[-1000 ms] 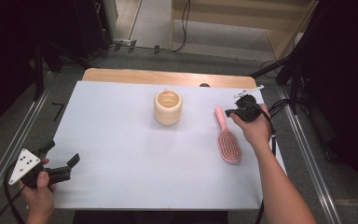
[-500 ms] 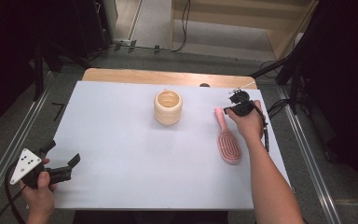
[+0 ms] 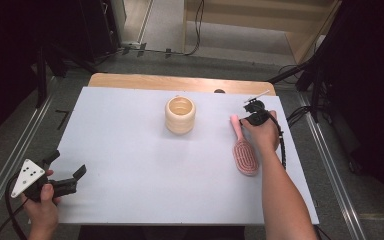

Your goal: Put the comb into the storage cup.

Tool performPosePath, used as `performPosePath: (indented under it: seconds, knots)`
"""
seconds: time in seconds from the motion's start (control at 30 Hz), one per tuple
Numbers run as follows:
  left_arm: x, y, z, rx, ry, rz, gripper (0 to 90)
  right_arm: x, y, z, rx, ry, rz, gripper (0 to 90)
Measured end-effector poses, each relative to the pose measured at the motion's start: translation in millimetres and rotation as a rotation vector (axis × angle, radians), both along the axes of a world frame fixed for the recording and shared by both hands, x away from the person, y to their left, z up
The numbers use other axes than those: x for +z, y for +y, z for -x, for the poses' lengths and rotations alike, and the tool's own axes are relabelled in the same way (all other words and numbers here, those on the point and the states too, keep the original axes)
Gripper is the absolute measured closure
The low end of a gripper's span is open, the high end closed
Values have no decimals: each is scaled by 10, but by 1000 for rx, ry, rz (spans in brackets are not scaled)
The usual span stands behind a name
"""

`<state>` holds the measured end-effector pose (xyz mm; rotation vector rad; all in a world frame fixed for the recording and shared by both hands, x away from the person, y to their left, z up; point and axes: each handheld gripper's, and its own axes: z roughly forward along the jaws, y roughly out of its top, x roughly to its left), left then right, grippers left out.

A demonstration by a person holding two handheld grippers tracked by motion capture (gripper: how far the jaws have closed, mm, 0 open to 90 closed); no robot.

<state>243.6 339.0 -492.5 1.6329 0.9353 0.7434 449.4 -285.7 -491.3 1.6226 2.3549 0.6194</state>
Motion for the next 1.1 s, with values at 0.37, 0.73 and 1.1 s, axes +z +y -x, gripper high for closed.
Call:
performPosePath:
  seconds: [0.37,0.73,1.1]
  knots:
    - [0,-2,1,1,-3,-1,0,-29,99,1,70,7,-15,886]
    - [-1,-7,-2,-4,-3,-1,0,-3,294,41,174,-4,-33,886]
    - [-1,-11,-2,-6,-3,-5,0,72,485,153,313,-23,-35,885]
